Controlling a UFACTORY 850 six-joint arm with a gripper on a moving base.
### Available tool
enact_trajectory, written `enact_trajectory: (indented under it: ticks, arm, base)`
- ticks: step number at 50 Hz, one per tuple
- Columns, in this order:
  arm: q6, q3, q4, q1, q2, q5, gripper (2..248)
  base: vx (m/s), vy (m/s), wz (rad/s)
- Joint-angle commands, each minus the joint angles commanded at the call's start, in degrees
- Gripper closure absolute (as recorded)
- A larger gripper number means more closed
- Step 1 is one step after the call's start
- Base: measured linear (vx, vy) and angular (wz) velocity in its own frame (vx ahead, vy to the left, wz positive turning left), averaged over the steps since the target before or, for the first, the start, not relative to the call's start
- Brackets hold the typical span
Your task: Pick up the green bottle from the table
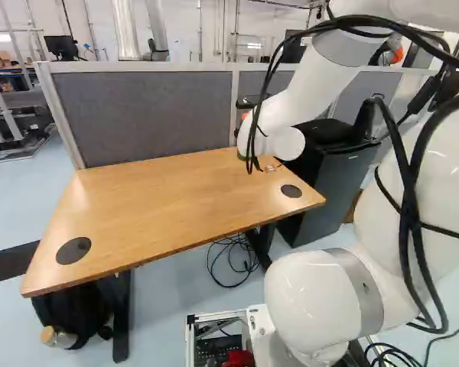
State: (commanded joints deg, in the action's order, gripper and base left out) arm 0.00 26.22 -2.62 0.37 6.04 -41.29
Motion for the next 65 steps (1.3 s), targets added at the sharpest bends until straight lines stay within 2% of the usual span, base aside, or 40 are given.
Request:
enact_trajectory:
  ticks: [38, 65]
  arm:
    - [0.0, -14.0, 1.7, -0.2, 6.6, -5.7, 136]
    - [0.0, -19.9, 2.5, -0.3, 9.3, -8.2, 136]
  base:
    - [0.000, 0.000, 0.000]
    - [0.000, 0.000, 0.000]
